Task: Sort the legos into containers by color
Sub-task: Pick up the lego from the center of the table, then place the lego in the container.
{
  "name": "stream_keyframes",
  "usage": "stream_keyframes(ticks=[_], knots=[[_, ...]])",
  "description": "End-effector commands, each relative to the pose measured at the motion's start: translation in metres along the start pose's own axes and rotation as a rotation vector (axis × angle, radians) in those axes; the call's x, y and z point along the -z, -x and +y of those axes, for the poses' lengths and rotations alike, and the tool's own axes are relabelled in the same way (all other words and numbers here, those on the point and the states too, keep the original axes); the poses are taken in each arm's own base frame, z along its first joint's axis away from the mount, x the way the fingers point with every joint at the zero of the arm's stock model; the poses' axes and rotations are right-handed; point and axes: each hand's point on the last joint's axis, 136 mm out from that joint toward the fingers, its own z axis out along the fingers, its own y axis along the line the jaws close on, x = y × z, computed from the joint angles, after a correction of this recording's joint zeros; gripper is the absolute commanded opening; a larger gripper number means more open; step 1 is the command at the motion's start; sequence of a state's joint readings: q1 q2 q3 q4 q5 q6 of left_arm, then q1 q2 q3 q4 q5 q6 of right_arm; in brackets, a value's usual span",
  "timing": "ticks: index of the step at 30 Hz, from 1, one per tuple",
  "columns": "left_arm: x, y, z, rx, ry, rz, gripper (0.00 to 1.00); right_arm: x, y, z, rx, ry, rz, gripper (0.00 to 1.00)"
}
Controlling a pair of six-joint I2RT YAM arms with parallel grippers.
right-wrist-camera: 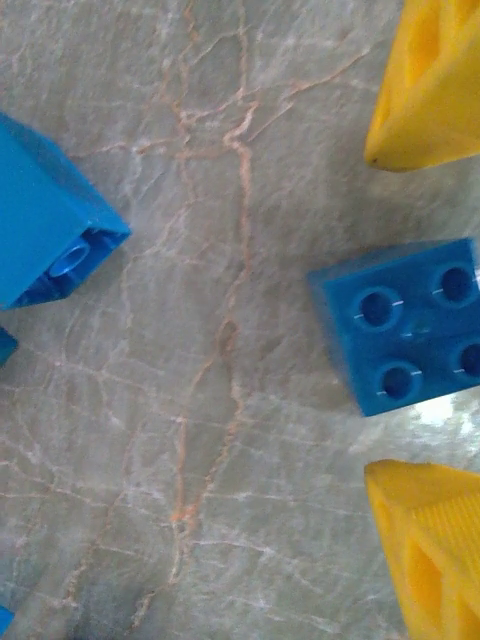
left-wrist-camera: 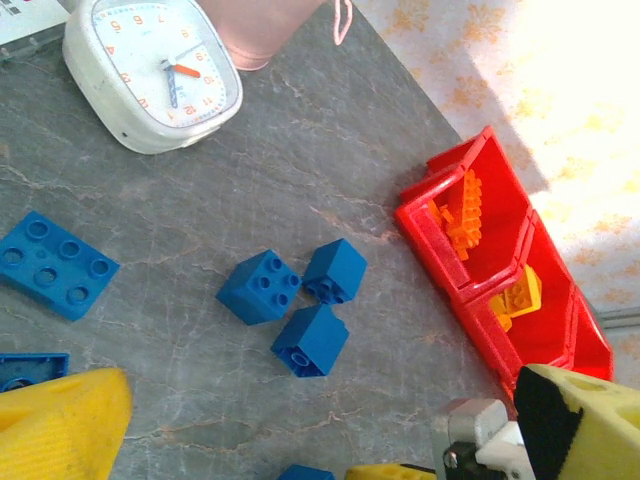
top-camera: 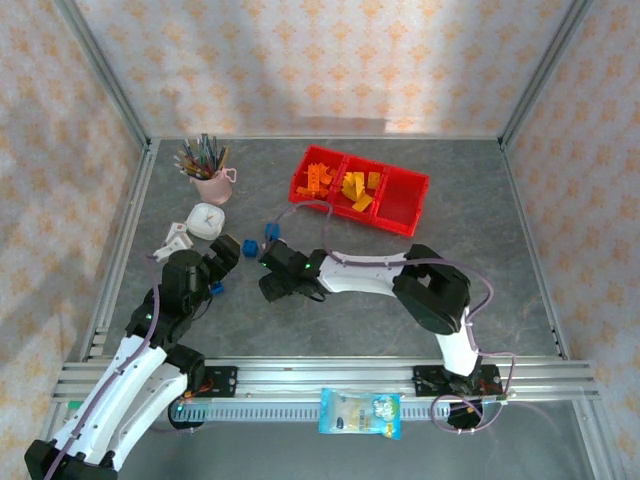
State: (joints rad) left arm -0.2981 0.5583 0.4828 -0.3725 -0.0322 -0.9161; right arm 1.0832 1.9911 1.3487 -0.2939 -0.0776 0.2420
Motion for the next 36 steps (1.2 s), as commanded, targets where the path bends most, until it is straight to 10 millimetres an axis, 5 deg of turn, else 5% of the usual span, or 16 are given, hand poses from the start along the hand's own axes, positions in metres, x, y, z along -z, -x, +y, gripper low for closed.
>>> stream_keyframes(ticks=[1,11,18,23,31,36], knots=[[0.003,0.006,0.004,0.007,0.023,-0.023,0.99,-0.009,0.001,-0.007,0.023,-0.047,-0.005,0.7],[0.0,0.004,-0.002,0.012,-0.002,-0.009,0.99,-0.016,0.001,-0.019,0.018,-0.079,0.008,0.48],[0.002,0.007,-0.015,-0.007,-0.041,-0.002,0.99,0.007,0.024,-0.026,-0.055,-0.063,-0.056,0.25],[0.003,0.012,-0.026,-0.035,-0.062,0.003,0.99,0.037,0.043,-0.044,-0.131,-0.069,-0.119,0.19],[-0.007,0.013,-0.059,-0.077,-0.146,0.048,0.99,0.092,0.064,-0.115,-0.32,-0.177,-0.224,0.16],[-0.022,0.011,-0.079,-0.097,-0.185,0.081,0.99,0.122,0.066,-0.187,-0.462,-0.305,-0.268,0.16]])
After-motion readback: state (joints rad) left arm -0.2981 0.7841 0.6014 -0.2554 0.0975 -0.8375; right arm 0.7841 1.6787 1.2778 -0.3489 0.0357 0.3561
